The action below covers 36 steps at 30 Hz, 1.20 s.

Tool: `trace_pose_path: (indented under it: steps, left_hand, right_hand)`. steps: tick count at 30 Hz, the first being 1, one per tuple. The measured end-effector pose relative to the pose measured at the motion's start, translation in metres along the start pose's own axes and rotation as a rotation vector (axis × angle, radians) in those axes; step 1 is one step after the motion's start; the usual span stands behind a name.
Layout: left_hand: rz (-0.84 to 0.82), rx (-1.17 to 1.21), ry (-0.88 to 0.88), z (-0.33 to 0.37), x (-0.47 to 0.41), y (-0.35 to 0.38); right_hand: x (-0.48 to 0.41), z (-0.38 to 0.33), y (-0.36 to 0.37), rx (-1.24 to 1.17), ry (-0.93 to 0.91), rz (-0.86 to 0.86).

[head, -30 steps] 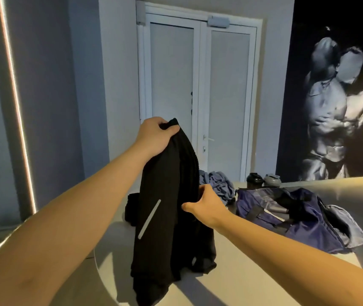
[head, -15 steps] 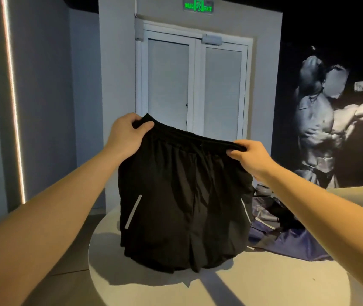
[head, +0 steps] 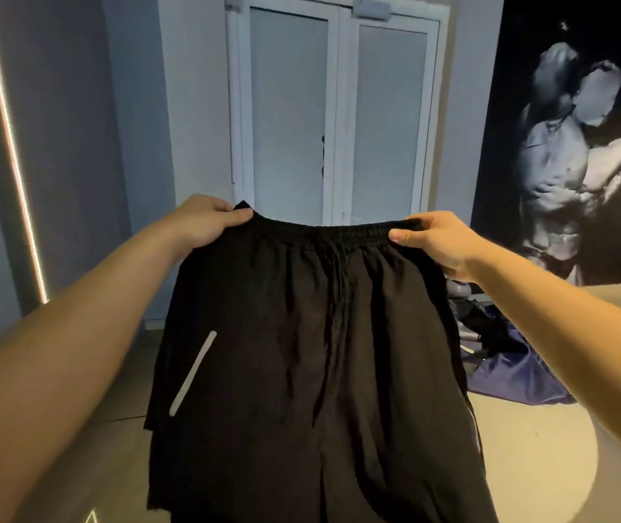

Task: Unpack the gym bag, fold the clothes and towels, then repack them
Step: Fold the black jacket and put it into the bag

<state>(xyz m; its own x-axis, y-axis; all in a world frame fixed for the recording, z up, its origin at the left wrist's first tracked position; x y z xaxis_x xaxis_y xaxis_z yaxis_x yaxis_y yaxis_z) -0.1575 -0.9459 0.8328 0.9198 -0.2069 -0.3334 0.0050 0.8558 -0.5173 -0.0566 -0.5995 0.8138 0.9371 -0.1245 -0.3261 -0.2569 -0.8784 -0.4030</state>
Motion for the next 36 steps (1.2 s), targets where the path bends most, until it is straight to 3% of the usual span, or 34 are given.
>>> trace_pose_path:
  steps: [8,17,20,25,28,32,36]
  left_hand:
    - [-0.135,-0.215,-0.162,-0.153,-0.056,0.137]
    - [0.116,-0.133,-0.224,-0.211,-0.083,0.21]
    - [0.084,-0.167,-0.258,-0.228,-0.081,0.23]
    - [-0.016,-0.315,-0.275,-0.261,-0.076,0.252]
    - [-0.061,-0.386,-0.221,-0.271,-0.077,0.258]
    - [-0.265,-0.465,-0.252,-0.299,-0.077,0.274]
    - [-0.32,-0.554,-0.245,-0.32,-0.088,0.28]
  right_hand:
    - [-0.045,0.164,0.051,0.408,0.171,-0.02]
    - [-0.074,0.25,0.079,0.551,0.172,0.212]
    - [-0.077,0.273,0.089,0.529,0.23,0.239]
    - [-0.078,0.298,0.123,0.718,0.317,0.091]
    - [-0.079,0.295,0.146,0.935,0.182,0.025]
    - [-0.076,0.307,0.193,0.842,0.049,-0.414]
    - [-0.082,0.308,0.226,0.8,0.113,-0.568]
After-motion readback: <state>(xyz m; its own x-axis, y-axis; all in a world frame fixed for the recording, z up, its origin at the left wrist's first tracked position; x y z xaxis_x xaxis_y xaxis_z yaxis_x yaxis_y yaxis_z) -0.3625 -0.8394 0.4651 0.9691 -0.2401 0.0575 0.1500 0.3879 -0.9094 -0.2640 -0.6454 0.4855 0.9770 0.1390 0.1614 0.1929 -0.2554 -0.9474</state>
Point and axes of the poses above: each hand's wrist, its own x-axis away from the middle knuckle, its own y-axis out of the palm, z = x × y, the point moved 6 cm from there along -x, towards the middle knuckle, and after that the axes turned 1 degree about x, right-handed, at the moved point
